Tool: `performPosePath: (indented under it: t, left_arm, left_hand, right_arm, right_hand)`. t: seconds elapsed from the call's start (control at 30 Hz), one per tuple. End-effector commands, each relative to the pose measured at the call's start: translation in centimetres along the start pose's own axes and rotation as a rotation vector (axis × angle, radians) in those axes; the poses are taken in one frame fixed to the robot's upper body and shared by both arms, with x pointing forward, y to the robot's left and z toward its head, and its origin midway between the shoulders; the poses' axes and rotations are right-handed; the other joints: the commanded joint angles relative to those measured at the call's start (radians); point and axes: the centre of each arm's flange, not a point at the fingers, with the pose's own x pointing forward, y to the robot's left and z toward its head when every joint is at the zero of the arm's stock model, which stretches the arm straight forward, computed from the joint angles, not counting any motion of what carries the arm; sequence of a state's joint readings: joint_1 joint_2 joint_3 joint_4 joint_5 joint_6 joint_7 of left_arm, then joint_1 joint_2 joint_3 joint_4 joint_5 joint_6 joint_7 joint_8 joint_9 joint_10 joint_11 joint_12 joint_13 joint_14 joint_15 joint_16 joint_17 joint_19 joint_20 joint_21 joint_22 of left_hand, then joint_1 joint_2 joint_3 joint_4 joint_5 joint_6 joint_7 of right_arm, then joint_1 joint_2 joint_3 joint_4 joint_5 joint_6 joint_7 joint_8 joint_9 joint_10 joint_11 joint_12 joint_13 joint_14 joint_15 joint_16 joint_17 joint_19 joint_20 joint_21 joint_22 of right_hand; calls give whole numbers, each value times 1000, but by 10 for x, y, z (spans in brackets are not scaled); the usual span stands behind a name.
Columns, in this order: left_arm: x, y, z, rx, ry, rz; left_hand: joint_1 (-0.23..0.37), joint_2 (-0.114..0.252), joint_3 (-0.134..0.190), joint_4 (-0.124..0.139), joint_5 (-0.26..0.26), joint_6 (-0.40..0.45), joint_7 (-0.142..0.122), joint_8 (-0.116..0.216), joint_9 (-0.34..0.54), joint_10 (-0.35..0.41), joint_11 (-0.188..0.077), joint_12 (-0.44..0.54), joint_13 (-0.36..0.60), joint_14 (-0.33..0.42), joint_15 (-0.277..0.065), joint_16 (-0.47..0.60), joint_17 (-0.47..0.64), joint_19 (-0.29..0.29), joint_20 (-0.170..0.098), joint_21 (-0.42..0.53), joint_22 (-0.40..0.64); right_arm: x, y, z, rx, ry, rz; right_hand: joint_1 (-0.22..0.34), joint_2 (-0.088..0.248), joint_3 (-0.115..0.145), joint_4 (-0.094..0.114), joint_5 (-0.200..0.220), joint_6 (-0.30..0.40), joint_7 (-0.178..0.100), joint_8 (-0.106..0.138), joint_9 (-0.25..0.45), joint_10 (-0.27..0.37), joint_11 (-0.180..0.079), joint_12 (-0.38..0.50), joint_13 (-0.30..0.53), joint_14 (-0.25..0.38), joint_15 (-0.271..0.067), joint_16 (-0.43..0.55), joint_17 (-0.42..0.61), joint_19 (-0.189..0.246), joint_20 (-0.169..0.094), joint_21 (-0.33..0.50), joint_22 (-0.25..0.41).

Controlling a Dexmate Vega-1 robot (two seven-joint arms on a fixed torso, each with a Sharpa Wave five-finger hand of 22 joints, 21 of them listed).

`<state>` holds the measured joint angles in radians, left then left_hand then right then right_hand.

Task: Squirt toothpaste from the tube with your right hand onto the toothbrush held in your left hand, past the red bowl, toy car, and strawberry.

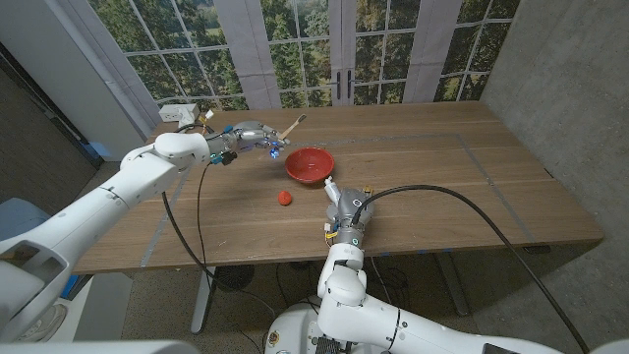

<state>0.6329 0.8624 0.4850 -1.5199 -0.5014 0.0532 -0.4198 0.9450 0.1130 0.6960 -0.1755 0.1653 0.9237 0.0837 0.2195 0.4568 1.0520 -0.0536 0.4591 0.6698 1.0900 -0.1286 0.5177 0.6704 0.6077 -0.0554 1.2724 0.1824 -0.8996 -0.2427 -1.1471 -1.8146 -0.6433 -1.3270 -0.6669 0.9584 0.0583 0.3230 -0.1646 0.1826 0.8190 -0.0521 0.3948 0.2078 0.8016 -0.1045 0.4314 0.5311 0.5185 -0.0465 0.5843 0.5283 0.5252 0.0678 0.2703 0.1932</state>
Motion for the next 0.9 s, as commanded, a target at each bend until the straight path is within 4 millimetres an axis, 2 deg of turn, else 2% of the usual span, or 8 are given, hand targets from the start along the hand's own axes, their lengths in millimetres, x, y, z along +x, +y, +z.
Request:
performPosePath:
  t: [0.03, 0.9]
  left_arm:
    - [5, -3, 3, 2, 0, -8]
    - [5, -10, 2, -19, -5, -14]
  left_hand:
    - [41, 50, 9, 3, 5, 9, 1, -4, 4, 118, -113, -2, 3, 68, -104, -1, 5, -8, -101, 5, 2]
    - [37, 48, 15, 2, 5, 10, 0, -7, 6, 123, -112, -8, 7, 69, -104, -5, 7, -12, -102, 15, 0]
  right_arm:
    - [-2, -11, -12, 27, 26, -53]
    - [15, -40, -24, -92, -21, -170]
  right_hand:
    - [11, 2, 4, 4, -4, 20, -1, 11, 2, 21, -1, 10, 6, 19, -122, 6, -1, 9, -6, 7, 3]
    - [23, 3, 7, 3, -3, 50, -10, 22, 3, 54, -13, 20, 16, 38, -136, 4, -3, 17, -14, 12, 3]
